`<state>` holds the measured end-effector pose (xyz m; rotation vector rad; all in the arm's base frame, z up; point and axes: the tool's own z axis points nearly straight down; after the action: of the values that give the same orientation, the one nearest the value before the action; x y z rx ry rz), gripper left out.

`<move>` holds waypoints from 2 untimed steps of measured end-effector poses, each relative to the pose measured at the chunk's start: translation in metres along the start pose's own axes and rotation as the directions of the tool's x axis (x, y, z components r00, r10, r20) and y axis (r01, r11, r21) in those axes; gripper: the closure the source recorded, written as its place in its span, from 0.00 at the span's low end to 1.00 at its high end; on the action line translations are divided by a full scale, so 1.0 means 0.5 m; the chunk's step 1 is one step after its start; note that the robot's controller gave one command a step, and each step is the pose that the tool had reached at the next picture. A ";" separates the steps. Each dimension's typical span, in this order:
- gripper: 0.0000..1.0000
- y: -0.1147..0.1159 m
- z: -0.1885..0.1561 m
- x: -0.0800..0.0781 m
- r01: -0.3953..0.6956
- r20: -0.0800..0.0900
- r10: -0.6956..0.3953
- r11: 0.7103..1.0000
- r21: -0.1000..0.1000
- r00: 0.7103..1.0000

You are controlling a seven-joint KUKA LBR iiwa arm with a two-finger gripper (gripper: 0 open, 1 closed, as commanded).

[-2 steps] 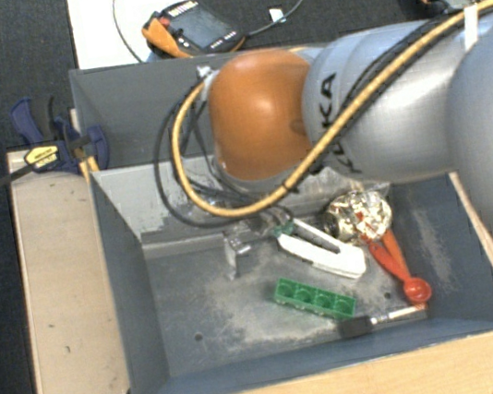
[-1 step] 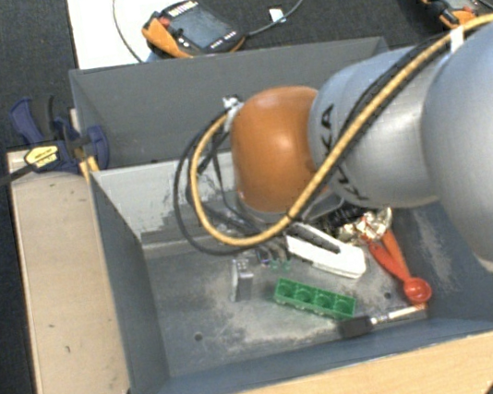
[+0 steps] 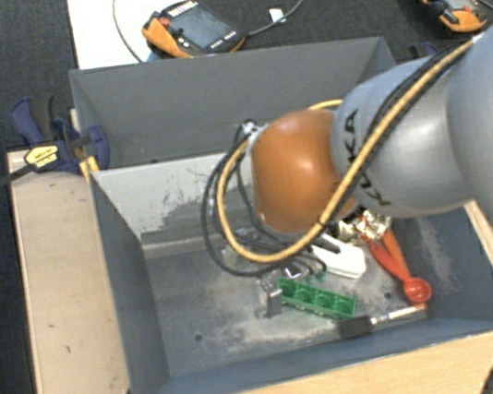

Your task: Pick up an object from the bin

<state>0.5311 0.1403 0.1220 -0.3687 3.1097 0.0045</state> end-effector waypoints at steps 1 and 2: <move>0.00 -0.042 -0.003 0.007 -0.221 -0.003 0.221 0.975 0.001 0.975; 0.00 -0.101 -0.019 0.031 -0.272 -0.005 0.272 0.962 0.001 0.962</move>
Offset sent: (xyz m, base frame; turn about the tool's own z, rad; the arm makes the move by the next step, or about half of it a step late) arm -0.0086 -0.0927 0.0189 -0.1677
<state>0.5276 0.0876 0.1315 0.0612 3.1359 0.0049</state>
